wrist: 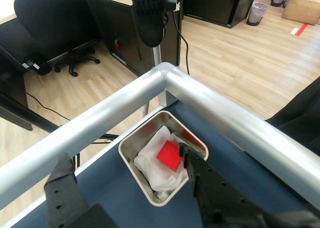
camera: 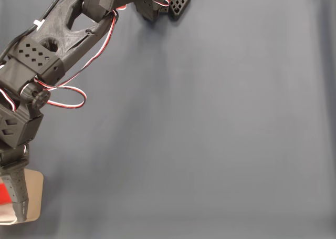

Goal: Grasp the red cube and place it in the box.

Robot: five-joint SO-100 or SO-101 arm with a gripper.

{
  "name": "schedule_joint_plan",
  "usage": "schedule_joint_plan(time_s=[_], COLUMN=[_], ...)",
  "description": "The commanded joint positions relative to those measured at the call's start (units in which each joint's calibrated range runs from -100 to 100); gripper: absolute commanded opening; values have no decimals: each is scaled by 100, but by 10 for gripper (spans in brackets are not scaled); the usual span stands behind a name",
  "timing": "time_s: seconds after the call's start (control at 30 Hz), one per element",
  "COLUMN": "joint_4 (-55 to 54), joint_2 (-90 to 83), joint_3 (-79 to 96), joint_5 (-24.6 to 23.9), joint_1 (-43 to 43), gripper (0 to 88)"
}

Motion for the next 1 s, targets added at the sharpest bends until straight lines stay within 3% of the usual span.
schedule_joint_plan(time_s=[0.0,0.27,0.37,0.53,0.97], joint_4=[-189,-263,-280,-329,32], joint_2=[-248,-317,-456,-828,-2882], joint_3=[-330,-275,-102,327,2343], joint_5=[29,83,132,215,98], joint_1=[81,81,53,-4,-799], gripper=[468,423,294,3,0])
